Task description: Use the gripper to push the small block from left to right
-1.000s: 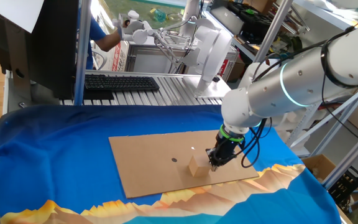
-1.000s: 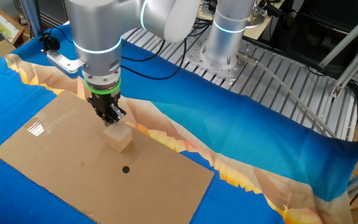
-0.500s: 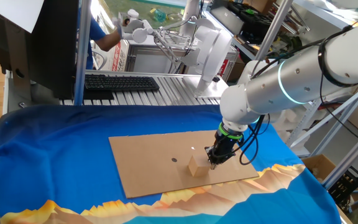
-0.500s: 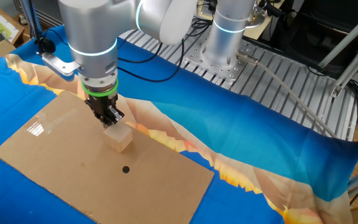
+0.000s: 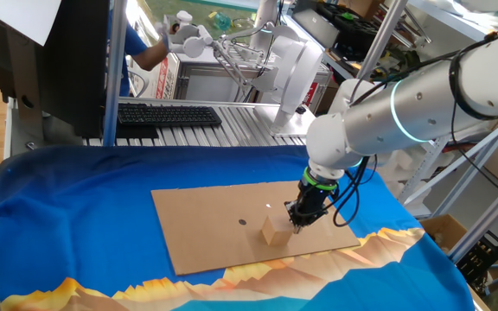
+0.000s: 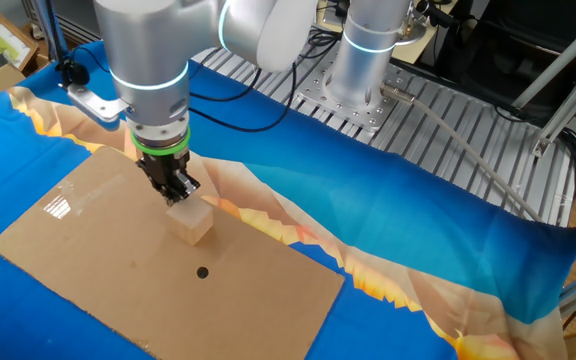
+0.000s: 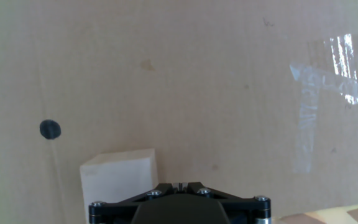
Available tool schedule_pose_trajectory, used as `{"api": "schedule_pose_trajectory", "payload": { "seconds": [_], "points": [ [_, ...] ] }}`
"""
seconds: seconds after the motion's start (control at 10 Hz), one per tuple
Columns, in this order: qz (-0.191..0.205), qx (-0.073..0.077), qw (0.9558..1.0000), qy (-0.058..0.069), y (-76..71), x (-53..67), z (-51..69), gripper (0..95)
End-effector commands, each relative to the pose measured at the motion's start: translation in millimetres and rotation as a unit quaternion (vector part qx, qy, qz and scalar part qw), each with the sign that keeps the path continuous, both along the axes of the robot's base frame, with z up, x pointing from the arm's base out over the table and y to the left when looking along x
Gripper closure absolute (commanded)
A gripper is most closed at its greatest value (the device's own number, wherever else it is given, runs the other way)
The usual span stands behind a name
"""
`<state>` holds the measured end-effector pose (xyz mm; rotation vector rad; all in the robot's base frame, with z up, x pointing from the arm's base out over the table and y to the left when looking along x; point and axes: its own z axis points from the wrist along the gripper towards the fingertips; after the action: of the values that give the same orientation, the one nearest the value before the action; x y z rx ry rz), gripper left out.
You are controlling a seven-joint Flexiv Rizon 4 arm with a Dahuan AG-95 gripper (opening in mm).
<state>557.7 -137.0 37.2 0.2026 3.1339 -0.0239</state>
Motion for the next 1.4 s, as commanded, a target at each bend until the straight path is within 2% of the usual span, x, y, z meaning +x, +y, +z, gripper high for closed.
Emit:
{"api": "schedule_pose_trajectory", "payload": {
  "seconds": [0.1,0.5,1.1,1.4],
  "points": [
    [0.0,0.002,1.0,-0.002,1.0,0.9,-2.7,95.0],
    [-0.008,-0.002,1.0,0.003,7.1,2.7,3.8,95.0],
    [-0.006,0.001,1.0,0.001,7.4,6.2,-1.5,95.0],
    [0.0,-0.003,1.0,0.002,7.3,6.1,-0.6,95.0]
  ]
}}
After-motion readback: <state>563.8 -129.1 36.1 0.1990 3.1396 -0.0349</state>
